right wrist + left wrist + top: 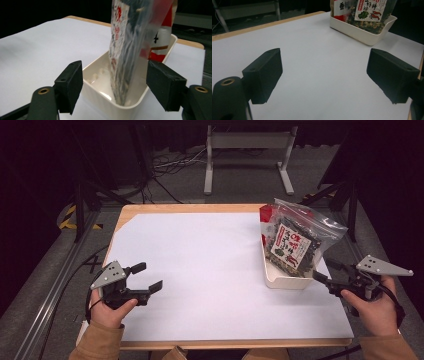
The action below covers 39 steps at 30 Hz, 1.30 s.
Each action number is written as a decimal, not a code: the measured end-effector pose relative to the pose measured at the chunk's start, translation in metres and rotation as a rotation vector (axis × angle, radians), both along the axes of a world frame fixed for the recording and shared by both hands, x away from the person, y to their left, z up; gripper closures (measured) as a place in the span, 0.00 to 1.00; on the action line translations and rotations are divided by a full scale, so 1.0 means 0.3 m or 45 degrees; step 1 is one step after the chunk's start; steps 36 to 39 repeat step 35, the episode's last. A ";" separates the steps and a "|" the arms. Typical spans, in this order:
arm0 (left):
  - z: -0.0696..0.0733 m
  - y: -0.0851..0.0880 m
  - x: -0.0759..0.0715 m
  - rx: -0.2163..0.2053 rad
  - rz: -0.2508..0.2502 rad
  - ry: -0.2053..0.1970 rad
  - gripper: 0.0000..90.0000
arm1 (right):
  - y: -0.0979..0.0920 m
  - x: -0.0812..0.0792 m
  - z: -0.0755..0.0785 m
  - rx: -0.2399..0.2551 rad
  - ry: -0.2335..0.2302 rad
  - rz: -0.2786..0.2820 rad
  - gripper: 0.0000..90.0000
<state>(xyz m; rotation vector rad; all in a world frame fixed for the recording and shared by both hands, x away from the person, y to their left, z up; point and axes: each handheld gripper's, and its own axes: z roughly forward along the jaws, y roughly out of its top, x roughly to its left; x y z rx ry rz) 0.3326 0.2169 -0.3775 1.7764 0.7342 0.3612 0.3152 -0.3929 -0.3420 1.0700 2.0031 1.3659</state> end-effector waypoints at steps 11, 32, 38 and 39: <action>-0.017 -0.008 -0.007 0.009 -0.022 0.005 0.15 | 0.063 -0.053 -0.070 -0.017 -0.005 0.105 0.33; -0.021 -0.004 -0.011 0.003 -0.028 -0.016 0.15 | 0.148 -0.026 -0.144 -0.012 -0.026 0.176 0.34; -0.021 -0.001 -0.012 0.006 -0.027 -0.014 0.15 | 0.148 -0.027 -0.144 -0.012 -0.028 0.177 0.34; -0.021 -0.001 -0.012 0.006 -0.027 -0.014 0.15 | 0.148 -0.027 -0.144 -0.012 -0.028 0.177 0.34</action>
